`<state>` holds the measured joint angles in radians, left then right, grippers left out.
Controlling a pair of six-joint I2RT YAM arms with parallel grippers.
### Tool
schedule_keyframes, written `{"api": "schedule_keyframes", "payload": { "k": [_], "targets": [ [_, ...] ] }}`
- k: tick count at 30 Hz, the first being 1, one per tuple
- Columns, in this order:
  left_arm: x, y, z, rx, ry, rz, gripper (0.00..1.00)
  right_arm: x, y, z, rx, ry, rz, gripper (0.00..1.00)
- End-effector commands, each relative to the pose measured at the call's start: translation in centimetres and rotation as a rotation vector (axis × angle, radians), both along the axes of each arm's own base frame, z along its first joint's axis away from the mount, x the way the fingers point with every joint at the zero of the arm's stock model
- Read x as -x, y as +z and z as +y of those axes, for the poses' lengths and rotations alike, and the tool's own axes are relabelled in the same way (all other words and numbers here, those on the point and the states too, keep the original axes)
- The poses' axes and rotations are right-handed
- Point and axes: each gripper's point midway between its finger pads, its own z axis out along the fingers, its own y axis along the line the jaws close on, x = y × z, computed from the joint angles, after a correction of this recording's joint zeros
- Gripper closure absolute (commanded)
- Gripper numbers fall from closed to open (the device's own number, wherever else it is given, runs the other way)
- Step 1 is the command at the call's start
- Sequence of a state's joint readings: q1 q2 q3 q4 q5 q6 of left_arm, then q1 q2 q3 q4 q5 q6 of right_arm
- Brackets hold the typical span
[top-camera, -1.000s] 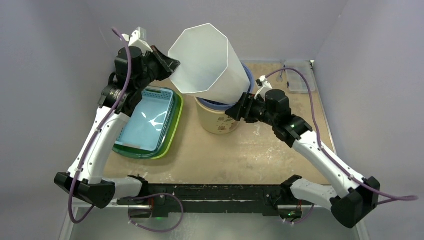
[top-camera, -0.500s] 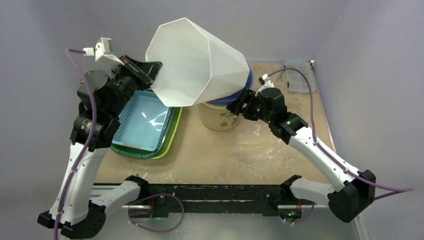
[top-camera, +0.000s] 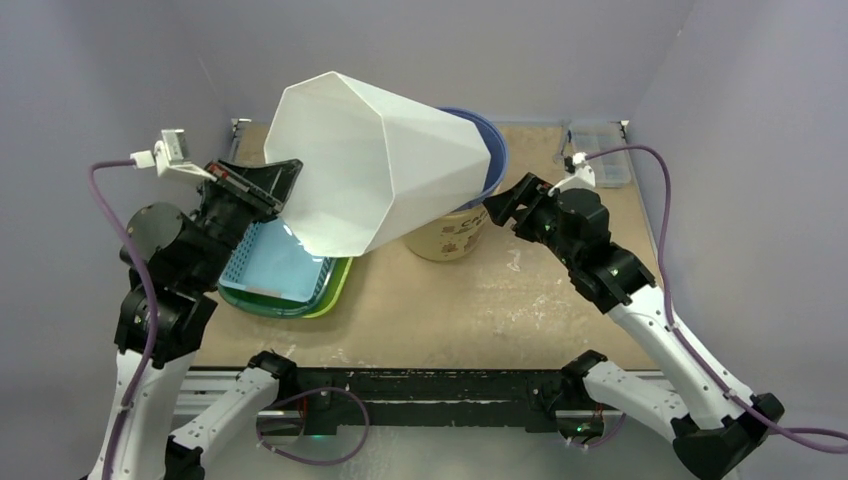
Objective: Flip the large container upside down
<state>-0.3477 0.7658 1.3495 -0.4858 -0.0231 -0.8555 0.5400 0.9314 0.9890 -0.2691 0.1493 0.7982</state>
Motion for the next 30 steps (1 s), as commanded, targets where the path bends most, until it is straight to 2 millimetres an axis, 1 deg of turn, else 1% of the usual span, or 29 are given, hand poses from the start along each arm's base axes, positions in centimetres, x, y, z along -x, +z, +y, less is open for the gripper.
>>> {"api": "schedule_keyframes", "payload": {
  "k": [1, 3, 5, 8, 10, 12, 13, 14, 17, 19, 20, 23, 25, 26, 30],
  "targets": [
    [2.5, 4.4, 1.3, 0.112, 0.02, -0.133, 1.0, -0.2, 0.5, -2.2, 0.052, -0.093, -0.014, 0.22],
    [2.6, 4.2, 1.0, 0.105, 0.004, -0.12, 1.0, -0.3, 0.6, -2.5, 0.066, -0.104, -0.01, 0.21],
    [2.4, 3.3, 0.2, 0.09, -0.037, -0.089, 1.0, -0.6, 0.7, -3.1, 0.103, -0.132, -0.009, 0.21],
    [2.8, 1.7, -1.6, 0.082, -0.142, -0.047, 1.0, -1.0, 1.2, -5.6, 0.188, -0.241, -0.019, 0.2],
    [3.7, 1.3, -2.6, 0.092, -0.21, -0.057, 1.0, -1.0, 2.0, -7.1, 0.235, -0.299, -0.035, 0.2],
    [4.8, 1.7, -3.7, 0.107, -0.297, -0.102, 1.0, -1.0, 3.0, -8.4, 0.266, -0.349, -0.063, 0.2],
    [5.1, 1.6, -4.3, 0.111, -0.343, -0.106, 1.0, -0.9, 3.5, -9.1, 0.28, -0.372, -0.08, 0.19],
    [4.9, 1.0, -4.9, 0.11, -0.372, -0.087, 1.0, -0.8, 4.1, -9.8, 0.299, -0.403, -0.095, 0.19],
    [4.8, -1.9, -6.7, 0.127, -0.475, -0.01, 1.0, -0.4, 5.7, -11.9, 0.329, -0.49, -0.134, 0.19],
    [4.8, -3.7, -7.4, 0.143, -0.523, 0.02, 1.0, 0.0, 7.0, -12.8, 0.327, -0.527, -0.155, 0.19],
    [4.8, -5.0, -7.9, 0.14, -0.551, 0.045, 1.0, 0.2, 7.5, -13.1, 0.322, -0.539, -0.165, 0.19],
    [4.3, -8.8, -8.6, 0.112, -0.582, 0.126, 1.0, 0.7, 8.7, -13.2, 0.287, -0.536, -0.194, 0.18],
    [3.8, -11.1, -8.6, 0.117, -0.57, 0.159, 1.0, 0.8, 9.4, -12.6, 0.255, -0.504, -0.209, 0.18],
    [3.5, -12.2, -8.6, 0.129, -0.562, 0.171, 1.0, 0.9, 9.7, -12.0, 0.236, -0.476, -0.217, 0.17],
    [2.4, -17.7, -8.7, 0.213, -0.527, 0.257, 1.0, 1.0, 11.4, -7.8, 0.159, -0.249, -0.275, 0.16]
  ]
}}
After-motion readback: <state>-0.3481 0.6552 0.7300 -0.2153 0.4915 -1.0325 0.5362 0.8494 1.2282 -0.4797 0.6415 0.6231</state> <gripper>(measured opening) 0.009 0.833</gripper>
